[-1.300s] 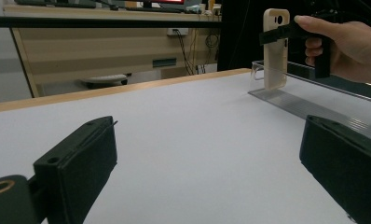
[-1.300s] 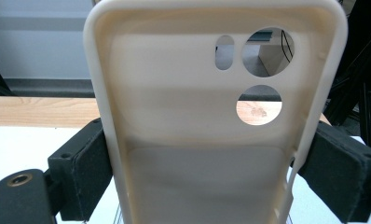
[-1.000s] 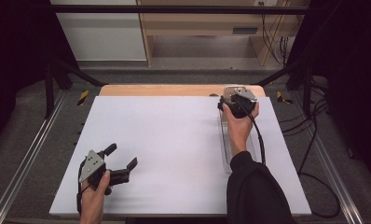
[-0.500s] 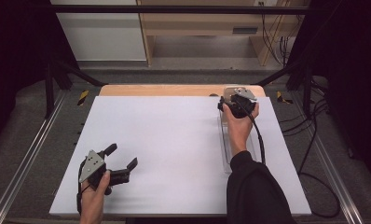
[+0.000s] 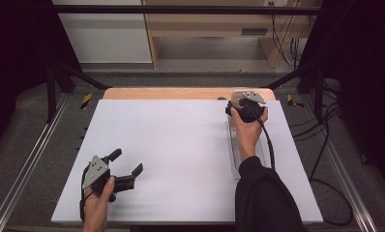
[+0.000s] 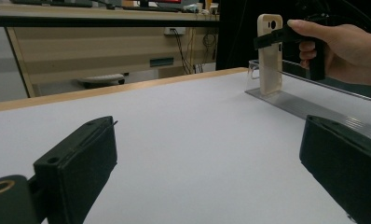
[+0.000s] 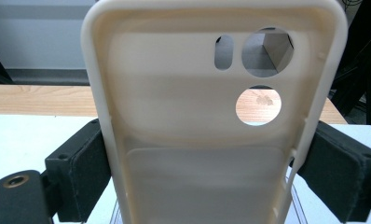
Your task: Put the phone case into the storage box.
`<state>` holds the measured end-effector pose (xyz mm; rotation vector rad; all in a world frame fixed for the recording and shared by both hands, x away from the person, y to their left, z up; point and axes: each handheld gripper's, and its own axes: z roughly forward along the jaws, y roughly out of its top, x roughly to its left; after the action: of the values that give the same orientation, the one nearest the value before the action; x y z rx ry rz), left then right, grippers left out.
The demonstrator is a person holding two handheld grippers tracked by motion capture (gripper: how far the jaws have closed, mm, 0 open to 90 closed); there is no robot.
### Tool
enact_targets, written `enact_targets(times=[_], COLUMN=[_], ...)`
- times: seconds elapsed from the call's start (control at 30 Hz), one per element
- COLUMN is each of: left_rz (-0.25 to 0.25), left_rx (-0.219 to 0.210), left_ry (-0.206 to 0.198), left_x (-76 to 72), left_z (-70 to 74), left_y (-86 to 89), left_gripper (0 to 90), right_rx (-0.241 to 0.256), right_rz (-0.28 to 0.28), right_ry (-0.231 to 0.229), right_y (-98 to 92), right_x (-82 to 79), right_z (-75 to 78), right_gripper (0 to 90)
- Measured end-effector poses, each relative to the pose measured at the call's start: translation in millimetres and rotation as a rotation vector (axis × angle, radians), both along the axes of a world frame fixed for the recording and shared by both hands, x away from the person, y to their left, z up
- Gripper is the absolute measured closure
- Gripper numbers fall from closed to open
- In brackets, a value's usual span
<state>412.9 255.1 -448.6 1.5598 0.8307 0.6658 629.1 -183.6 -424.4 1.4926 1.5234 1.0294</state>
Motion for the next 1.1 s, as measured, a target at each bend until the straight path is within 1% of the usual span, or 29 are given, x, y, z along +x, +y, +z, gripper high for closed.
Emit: enact_targets(times=[0.57, 0.73, 1.1], left_rz=[-0.004, -0.005, -0.011], left_rx=[-0.001, -0.001, -0.008], left_ry=[0.000, 0.000, 0.004], left_x=[-0.1, -0.1, 0.0], left_z=[0.3, 0.2, 0.0], left_y=[-0.6, -0.9, -1.8], left_gripper=[3.6, 3.6, 3.6], right_rx=[-0.003, -0.003, -0.015], right_rz=[-0.012, -0.011, -0.006], right_ry=[-0.008, -0.003, -0.006], right_y=[-0.4, 0.4, 1.8], right_x=[0.8, 1.0, 1.7], right_z=[-0.9, -1.9, -2.7], right_gripper=[10.6, 10.6, 10.2])
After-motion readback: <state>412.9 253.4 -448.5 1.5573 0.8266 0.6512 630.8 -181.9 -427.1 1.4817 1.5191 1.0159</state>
